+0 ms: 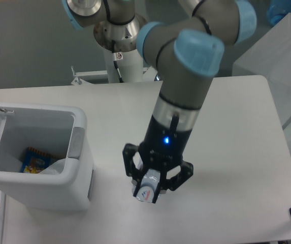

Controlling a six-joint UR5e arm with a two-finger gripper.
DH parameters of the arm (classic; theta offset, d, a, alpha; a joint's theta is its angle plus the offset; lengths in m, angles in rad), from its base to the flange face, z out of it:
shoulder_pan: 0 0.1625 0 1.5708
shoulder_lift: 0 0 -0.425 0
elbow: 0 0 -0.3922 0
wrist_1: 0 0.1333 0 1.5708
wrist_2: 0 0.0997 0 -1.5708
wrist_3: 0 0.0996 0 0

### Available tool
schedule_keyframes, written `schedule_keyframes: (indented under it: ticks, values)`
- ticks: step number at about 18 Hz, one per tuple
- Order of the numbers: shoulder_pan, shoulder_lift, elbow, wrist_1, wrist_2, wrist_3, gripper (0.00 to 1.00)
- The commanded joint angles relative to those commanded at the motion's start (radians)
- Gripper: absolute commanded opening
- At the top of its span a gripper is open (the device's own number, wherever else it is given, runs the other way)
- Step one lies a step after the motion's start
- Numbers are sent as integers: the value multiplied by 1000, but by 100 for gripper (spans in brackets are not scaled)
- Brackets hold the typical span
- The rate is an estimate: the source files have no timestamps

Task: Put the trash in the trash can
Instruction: 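Carry the bottle over the white bin and lower it in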

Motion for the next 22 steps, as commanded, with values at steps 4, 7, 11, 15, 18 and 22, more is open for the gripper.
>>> schedule_keyframes:
  ticks: [4,7,11,15,18,22]
  values:
    - [-5,23,0,20,-81,0,0]
    - [-5,52,-3,25,-137,3,0]
    - [-11,89,-3,25,-221,-2,0]
    - [-14,143,-9,25,-287,-3,0]
    - [-38,178,-35,25,-315,-20,0]
    - [-95,199,-74,25,-318,-18,0]
